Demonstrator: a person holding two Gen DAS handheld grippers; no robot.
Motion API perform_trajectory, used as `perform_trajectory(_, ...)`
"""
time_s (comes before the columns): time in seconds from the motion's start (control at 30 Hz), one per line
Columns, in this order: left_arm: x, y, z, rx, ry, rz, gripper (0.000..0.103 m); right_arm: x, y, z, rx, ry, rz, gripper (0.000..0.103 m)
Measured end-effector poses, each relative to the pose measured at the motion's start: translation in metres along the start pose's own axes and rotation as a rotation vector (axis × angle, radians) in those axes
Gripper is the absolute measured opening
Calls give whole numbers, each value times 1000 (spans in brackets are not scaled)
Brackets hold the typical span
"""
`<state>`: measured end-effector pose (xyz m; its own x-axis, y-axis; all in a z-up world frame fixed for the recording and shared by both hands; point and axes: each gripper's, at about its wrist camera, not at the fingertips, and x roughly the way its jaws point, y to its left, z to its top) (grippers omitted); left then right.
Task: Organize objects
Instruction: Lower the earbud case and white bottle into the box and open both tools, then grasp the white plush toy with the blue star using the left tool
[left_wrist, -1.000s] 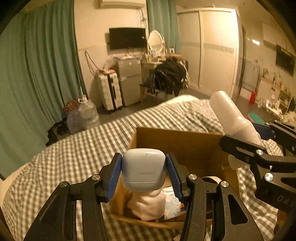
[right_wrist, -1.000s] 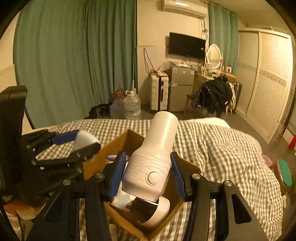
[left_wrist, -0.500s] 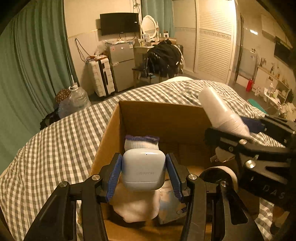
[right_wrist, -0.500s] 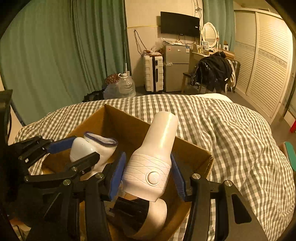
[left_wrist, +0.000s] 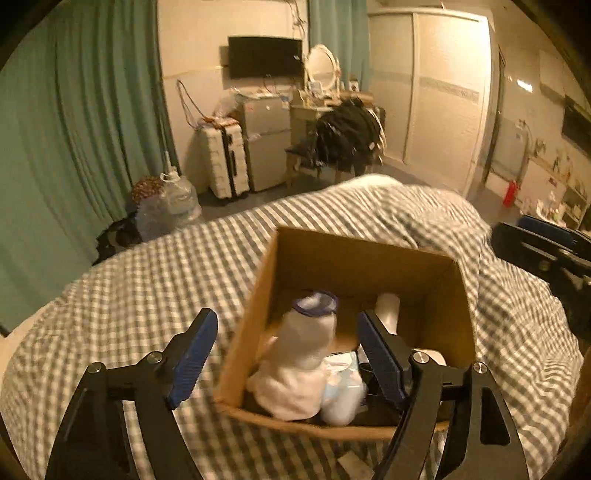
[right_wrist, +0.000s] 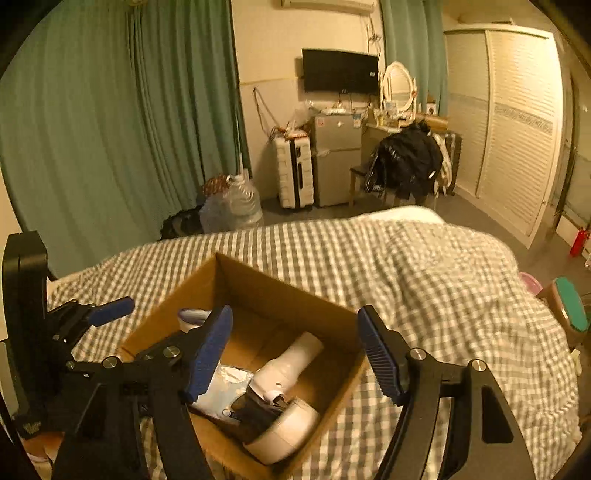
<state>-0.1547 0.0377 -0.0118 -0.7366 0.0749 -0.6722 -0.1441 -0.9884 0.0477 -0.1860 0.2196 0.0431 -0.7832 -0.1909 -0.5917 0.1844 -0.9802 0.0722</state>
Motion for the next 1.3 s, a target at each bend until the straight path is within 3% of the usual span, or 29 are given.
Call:
perform_trajectory(0.23, -79, 21, -13, -54, -93, 79, 91, -72, 17, 2, -83, -59, -13, 72)
perform_trajectory(0.37, -111, 21, -38, -67, -134, 118, 94, -101, 29, -13, -133, -64, -4, 72)
perform_trajectory(0.47, -119, 21, -66, -80, -121, 148, 94, -113, 38, -32, -171, -49, 5, 72)
perform_trajectory(0.7, -99, 7, -135, -81, -10, 172, 94, -99, 52, -98, -241, 71, 16, 72)
perform_trajectory(0.93, -71, -15, -187, -61, 80, 125, 94, -59, 42, -158, -189, 208, 1, 72)
perform_trajectory(1.3, -37, -71, -247, 90, 202, 19, 94, -35, 32, -179, -143, 271, -26, 72)
